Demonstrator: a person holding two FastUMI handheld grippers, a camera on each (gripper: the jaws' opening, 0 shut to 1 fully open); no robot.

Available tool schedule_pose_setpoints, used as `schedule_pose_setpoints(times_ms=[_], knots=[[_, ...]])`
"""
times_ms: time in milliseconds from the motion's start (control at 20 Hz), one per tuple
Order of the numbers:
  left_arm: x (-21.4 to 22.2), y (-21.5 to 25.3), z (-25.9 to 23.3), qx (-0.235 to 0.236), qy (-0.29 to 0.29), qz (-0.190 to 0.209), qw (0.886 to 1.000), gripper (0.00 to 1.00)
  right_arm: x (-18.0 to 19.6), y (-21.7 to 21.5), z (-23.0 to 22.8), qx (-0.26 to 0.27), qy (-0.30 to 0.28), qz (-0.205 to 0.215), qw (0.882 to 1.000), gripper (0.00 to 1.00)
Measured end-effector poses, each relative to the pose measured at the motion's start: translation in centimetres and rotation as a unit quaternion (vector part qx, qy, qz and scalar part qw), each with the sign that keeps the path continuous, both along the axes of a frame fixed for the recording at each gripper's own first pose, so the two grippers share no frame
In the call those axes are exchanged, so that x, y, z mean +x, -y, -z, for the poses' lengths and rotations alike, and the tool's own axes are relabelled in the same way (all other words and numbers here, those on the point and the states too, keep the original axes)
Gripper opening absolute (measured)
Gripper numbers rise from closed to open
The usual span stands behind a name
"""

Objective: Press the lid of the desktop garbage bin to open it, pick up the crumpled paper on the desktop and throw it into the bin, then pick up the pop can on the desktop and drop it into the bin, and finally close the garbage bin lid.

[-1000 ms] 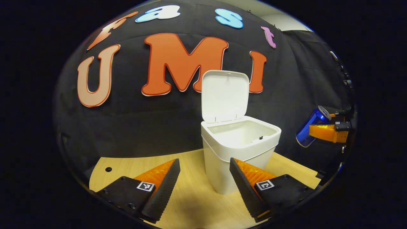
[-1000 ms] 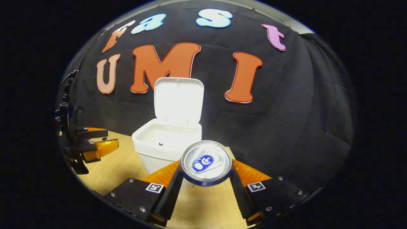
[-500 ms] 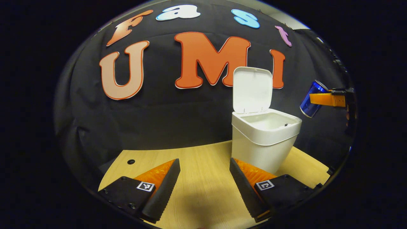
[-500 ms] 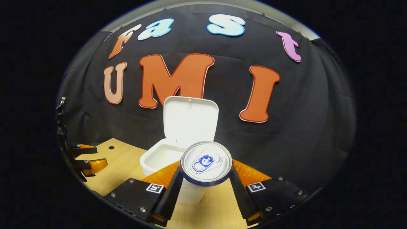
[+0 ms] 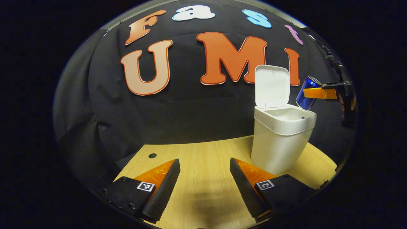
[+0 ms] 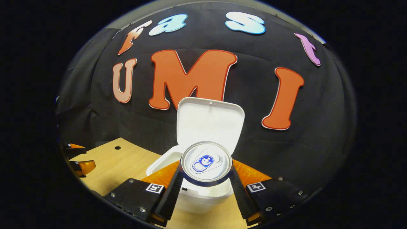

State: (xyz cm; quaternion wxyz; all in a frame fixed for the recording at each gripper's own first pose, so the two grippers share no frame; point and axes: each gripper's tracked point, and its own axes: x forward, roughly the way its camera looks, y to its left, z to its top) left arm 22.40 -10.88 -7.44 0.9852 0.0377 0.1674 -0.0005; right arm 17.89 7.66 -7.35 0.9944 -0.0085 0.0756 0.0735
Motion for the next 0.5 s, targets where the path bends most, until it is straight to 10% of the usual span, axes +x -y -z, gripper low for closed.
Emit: schedule_pose_setpoints(times_ms=[500], knots=[[-5.0, -2.1, 0.9, 0.003, -0.02, -0.056, 0.998, 1.0, 2.9, -2.6, 3.3, 0.005, -0.029, -0.031, 0.999, 0.8]])
